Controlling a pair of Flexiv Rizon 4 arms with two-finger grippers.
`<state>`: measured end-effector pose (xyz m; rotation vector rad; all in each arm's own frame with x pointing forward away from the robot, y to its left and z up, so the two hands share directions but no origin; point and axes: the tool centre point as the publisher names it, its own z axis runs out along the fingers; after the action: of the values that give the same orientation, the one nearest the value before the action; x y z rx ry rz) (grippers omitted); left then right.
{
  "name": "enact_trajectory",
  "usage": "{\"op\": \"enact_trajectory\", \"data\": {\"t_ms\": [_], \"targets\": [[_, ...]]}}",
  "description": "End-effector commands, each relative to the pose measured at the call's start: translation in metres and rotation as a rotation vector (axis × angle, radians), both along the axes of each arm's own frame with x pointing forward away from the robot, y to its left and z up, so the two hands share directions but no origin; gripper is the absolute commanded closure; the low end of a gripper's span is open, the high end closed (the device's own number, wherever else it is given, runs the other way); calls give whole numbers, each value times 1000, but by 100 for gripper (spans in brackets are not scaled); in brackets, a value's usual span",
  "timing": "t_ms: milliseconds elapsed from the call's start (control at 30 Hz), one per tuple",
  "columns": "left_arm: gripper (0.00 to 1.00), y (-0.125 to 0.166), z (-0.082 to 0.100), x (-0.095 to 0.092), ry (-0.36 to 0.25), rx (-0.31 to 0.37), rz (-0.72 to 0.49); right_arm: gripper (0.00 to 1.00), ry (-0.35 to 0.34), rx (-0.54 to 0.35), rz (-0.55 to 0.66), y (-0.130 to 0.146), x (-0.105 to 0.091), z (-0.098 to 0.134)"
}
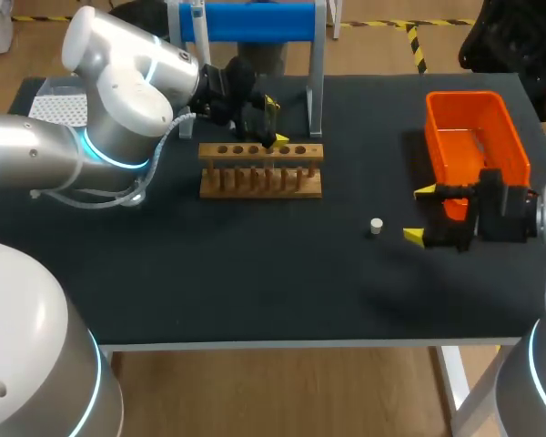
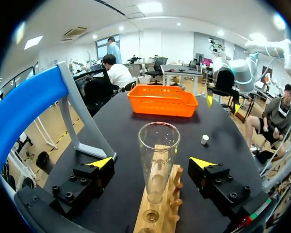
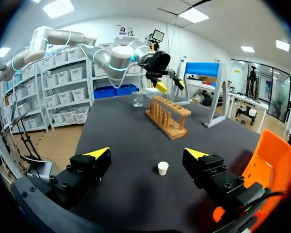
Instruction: Invert the test tube, pick up the pipette, mount the tip to pipette, aspirate from beaker and dispense into the tube, eject the tip, return the pipette, and cap with the stopper.
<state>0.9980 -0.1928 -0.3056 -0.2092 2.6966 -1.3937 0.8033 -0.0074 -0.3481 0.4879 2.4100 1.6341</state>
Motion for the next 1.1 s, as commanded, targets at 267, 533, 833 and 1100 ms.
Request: {"op": "enact_trajectory", "data": {"t_ms": [267,533,833,1100], "targets": [[0,0,-1,2,2,-1,-3,0,21,-48,-24,15,8,-32],[0,0,-1,2,2,-1,-3,0,27,-72,-43,24,17,-50],[0,0,-1,2,2,-1,-3,0,17,-105,-43,35,22,-65],[0,0,-1,2,2,-1,-3,0,31,-109,-66,40,29,-72]]}}
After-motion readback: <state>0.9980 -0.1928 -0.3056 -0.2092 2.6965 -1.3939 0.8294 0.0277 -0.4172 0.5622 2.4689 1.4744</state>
